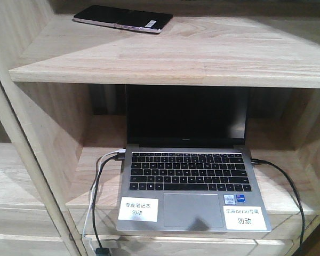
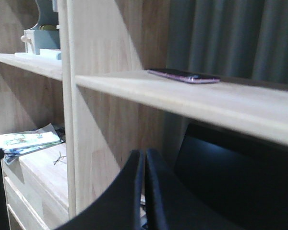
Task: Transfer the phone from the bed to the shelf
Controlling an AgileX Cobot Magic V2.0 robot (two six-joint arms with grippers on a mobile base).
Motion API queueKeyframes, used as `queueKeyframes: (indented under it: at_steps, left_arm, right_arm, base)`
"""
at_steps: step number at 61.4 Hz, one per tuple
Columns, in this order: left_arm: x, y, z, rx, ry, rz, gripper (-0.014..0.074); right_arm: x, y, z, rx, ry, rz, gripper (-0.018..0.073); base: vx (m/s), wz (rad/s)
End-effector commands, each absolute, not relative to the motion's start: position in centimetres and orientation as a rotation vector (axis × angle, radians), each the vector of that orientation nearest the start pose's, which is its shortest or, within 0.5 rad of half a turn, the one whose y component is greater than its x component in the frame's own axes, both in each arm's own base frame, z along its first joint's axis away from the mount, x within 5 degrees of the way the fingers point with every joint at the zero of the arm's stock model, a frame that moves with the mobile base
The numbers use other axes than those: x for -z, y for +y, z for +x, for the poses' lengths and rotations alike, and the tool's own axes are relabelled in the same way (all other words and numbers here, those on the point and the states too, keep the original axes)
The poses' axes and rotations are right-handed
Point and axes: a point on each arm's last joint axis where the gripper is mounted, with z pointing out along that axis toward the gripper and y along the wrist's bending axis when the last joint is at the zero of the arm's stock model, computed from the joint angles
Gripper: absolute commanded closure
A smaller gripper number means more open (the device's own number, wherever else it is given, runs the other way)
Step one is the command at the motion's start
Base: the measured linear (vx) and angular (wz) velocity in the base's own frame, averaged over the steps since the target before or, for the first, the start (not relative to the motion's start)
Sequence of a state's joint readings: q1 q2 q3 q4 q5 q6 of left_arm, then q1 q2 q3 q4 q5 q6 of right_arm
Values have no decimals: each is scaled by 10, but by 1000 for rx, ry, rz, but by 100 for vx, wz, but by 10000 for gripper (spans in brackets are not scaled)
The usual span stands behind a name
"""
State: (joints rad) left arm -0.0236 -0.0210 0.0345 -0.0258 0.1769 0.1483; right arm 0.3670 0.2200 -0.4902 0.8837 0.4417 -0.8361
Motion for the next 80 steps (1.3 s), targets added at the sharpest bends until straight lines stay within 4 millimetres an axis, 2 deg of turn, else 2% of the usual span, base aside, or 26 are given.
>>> queueKeyframes:
  at_steps: [1, 41, 53, 70, 80]
  left_arm:
    - [-201, -2, 55, -64, 1570, 105, 595]
    - [-201, -2, 55, -64, 1570, 105, 595]
    - [-201, -2, 55, -64, 1570, 105, 595]
    - [-201, -2, 55, -64, 1570, 105, 595]
    - [-201, -2, 55, -64, 1570, 105, 595]
  right_arm:
    - [-341, 40, 28, -545, 1376, -482, 566]
    - [-340, 39, 27, -549, 1371, -479, 566]
    - [-340, 36, 30, -558, 1398, -409, 566]
    - [-330, 25, 38, -499, 1531, -237, 566]
    - [-314, 21, 47, -414, 1552, -204, 566]
  base:
    - [0, 0]
    - [0, 0]
    - [0, 0]
    - [0, 0]
    - [0, 0]
